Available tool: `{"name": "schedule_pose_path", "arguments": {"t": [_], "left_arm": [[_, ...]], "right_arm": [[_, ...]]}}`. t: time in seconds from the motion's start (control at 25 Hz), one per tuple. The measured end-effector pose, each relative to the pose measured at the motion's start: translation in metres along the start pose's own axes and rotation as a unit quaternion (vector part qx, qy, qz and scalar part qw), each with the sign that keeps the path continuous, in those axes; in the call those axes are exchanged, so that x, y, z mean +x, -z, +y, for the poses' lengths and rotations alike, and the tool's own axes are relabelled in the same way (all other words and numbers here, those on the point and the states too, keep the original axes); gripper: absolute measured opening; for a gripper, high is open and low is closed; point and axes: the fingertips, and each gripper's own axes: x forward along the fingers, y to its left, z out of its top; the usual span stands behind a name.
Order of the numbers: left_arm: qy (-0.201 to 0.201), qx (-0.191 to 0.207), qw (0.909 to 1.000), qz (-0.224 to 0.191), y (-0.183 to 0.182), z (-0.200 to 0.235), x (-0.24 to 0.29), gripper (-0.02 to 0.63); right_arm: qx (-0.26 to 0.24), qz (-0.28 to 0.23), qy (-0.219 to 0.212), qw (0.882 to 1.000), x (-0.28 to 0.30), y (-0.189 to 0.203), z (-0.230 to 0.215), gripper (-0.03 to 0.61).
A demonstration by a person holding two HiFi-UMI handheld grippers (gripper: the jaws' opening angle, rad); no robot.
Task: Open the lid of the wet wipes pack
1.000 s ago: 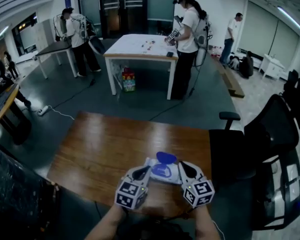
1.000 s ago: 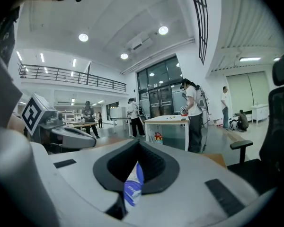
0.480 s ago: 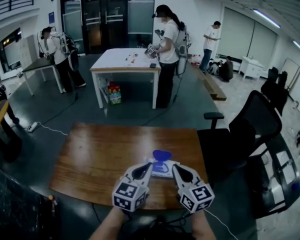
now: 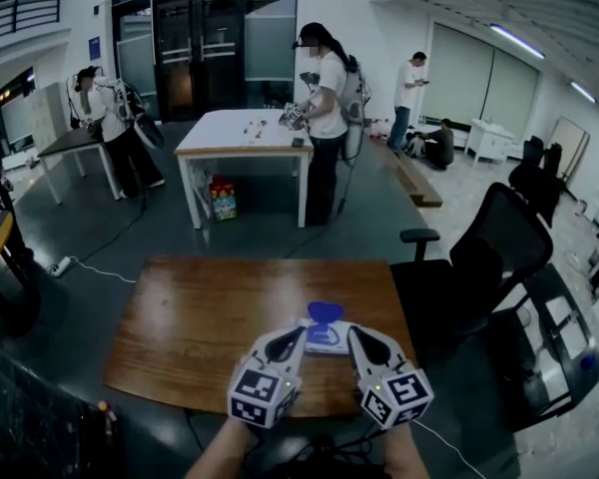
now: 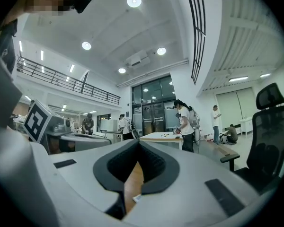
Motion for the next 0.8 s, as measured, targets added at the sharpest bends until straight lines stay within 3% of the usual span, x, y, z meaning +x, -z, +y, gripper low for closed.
{"name": "schedule_pose_path", "arguments": {"t": [0.8], "left_arm": [[0.008,0.006,0.9998,-0.016,-0.010,-0.001,-0.029,0.006]], "right_arm": [[-0.004,-0.010,0.005,1.000,-0.007,-0.005,0.028,0.009]]}}
